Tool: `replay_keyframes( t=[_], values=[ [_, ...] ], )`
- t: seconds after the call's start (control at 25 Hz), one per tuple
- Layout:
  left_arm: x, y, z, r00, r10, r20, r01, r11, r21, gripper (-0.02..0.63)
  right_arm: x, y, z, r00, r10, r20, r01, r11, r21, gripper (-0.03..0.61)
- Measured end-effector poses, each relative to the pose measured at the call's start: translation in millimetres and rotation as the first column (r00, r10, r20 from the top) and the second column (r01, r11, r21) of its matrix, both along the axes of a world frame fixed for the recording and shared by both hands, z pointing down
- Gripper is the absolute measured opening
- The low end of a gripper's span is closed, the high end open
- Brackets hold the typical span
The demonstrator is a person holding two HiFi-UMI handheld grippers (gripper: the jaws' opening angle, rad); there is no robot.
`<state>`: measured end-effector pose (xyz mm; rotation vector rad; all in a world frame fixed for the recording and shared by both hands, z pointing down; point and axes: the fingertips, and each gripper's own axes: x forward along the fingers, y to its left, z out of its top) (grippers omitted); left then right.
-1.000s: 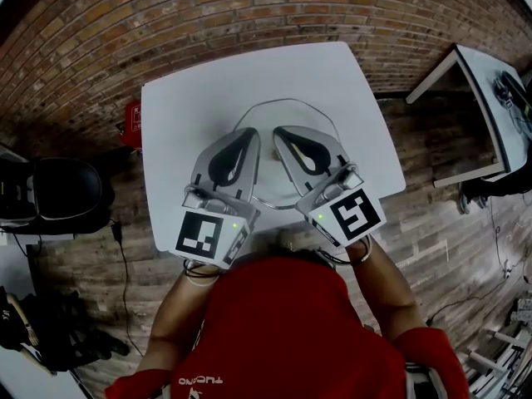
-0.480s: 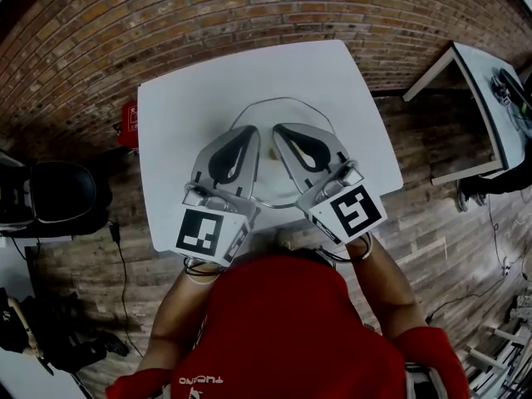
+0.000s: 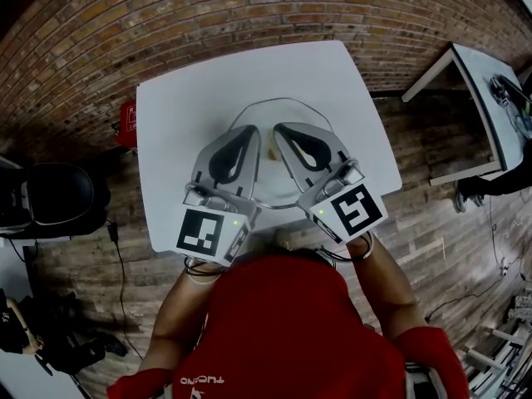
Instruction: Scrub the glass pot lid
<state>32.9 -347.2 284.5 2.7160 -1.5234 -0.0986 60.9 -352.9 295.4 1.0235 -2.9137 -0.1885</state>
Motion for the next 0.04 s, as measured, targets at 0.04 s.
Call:
replay_keyframes(
  t=[0.04],
  values=[
    [-0.6,0.1,0.1,1.000,0.000,-0.001,0.000,1.000,0.000,0.017,-0.5,-0.1,0.0,1.000,0.000,-0.001,0.000,1.000,0.000,0.029]
  ],
)
